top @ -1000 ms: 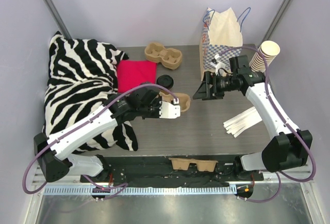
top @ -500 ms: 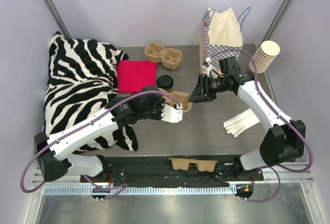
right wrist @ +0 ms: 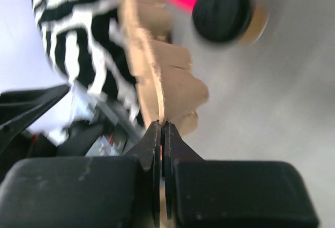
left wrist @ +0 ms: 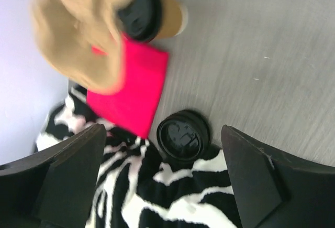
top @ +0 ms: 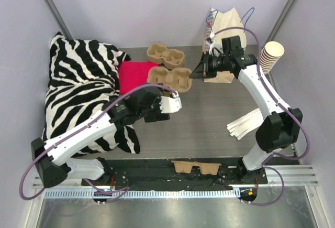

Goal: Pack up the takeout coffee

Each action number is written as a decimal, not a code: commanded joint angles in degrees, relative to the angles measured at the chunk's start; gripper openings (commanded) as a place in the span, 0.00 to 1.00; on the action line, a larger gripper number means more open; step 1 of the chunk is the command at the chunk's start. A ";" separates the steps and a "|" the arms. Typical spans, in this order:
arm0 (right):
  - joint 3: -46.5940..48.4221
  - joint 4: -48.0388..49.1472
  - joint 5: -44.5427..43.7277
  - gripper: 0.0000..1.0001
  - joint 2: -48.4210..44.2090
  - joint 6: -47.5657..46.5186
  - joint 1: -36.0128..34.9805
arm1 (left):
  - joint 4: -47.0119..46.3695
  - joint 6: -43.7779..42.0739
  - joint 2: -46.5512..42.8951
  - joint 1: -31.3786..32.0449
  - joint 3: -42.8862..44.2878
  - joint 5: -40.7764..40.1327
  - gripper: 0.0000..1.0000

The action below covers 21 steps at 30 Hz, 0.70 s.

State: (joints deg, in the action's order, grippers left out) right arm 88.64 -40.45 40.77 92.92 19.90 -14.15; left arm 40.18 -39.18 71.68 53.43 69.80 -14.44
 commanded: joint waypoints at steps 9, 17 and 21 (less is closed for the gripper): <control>25.59 20.40 -7.91 0.01 19.38 6.72 1.67 | 0.51 15.97 -8.40 -15.20 2.72 8.90 0.98; 34.84 23.39 -8.69 0.01 30.46 5.85 0.97 | -0.19 18.70 -9.54 -16.08 0.34 9.78 0.99; 38.17 24.01 -9.48 0.01 34.51 4.63 0.27 | -0.46 19.05 -9.63 -16.51 -0.36 10.04 0.98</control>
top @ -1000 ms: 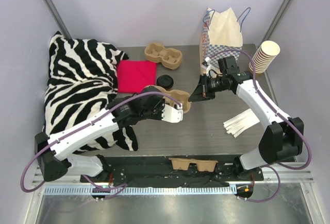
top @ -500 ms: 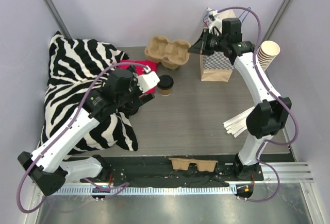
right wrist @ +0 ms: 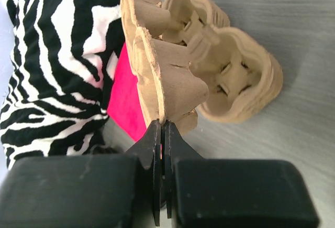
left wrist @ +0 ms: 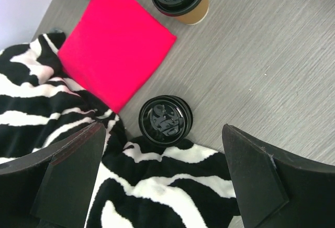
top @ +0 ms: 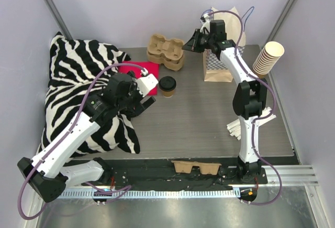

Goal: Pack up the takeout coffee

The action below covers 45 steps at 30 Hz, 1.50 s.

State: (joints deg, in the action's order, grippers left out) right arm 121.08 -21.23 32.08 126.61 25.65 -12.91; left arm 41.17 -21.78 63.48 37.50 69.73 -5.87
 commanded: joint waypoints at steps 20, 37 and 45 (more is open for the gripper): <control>6.02 5.06 -5.97 0.01 6.55 -2.18 -2.56 | -2.06 1.30 -1.17 -2.52 -0.74 3.23 0.98; 6.36 4.36 -4.22 0.71 5.06 -2.36 -3.79 | -0.65 4.02 0.41 -3.83 0.31 5.69 0.99; 9.18 4.53 -0.35 0.90 -0.29 -3.68 -6.60 | 4.79 5.87 -0.02 -4.19 0.32 25.95 1.00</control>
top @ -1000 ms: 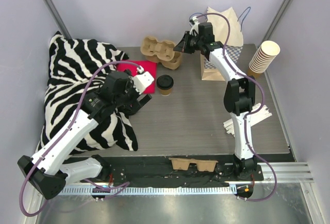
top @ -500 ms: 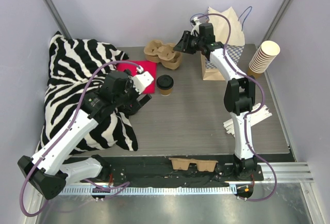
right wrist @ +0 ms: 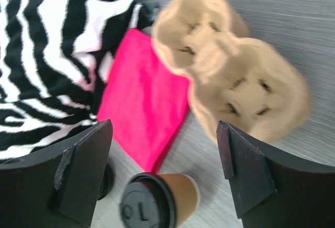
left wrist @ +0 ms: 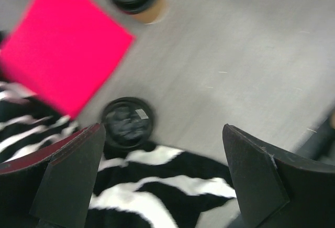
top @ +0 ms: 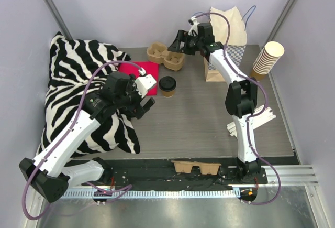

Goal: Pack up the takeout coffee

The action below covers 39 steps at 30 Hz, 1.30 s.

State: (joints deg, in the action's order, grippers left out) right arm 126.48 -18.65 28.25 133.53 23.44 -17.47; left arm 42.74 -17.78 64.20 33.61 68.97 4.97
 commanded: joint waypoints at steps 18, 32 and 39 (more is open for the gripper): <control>-23.28 -11.38 4.10 0.96 -44.66 -15.34 -8.19 | -9.16 17.26 13.39 25.62 -8.94 26.59 0.94; -33.93 -16.41 3.12 1.00 -55.14 -15.18 2.53 | -11.46 16.47 24.55 33.54 -8.07 24.82 0.63; -33.14 -16.41 4.27 1.00 -54.08 -15.35 4.90 | -8.99 15.23 22.46 33.54 -9.03 23.94 0.19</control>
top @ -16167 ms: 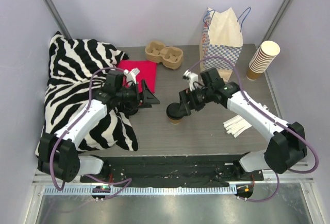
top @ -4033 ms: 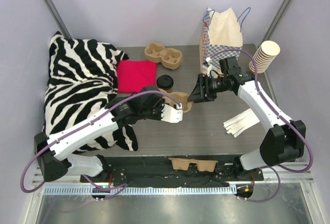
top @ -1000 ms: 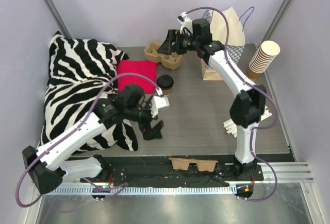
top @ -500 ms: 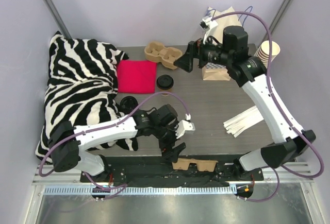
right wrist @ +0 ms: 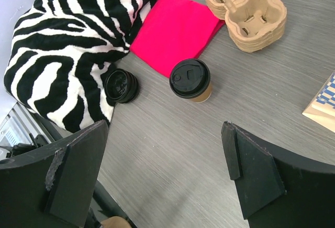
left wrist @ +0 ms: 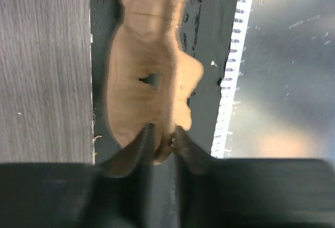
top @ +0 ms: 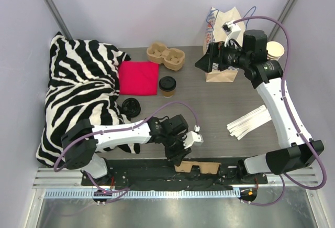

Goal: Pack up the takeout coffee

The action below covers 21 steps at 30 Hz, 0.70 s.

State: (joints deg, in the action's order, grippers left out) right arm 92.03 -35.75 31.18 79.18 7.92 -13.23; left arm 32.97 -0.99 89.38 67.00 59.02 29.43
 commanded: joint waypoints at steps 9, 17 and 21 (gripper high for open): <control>2.80 0.41 1.16 1.00 0.54 0.07 1.46 | 10.80 -16.83 -15.01 0.15 5.05 -16.48 0.00; 2.46 0.50 0.73 1.00 1.51 0.51 1.54 | -5.34 -48.52 -34.52 -2.13 -16.96 -36.29 0.00; 1.93 0.50 -0.06 1.00 1.59 -0.01 1.54 | -12.84 -57.18 -36.65 -4.94 -23.77 -33.22 0.00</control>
State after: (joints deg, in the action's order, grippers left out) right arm 92.79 -36.12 31.57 80.73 7.92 -11.99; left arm 29.52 -43.00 52.56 64.53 39.44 -2.00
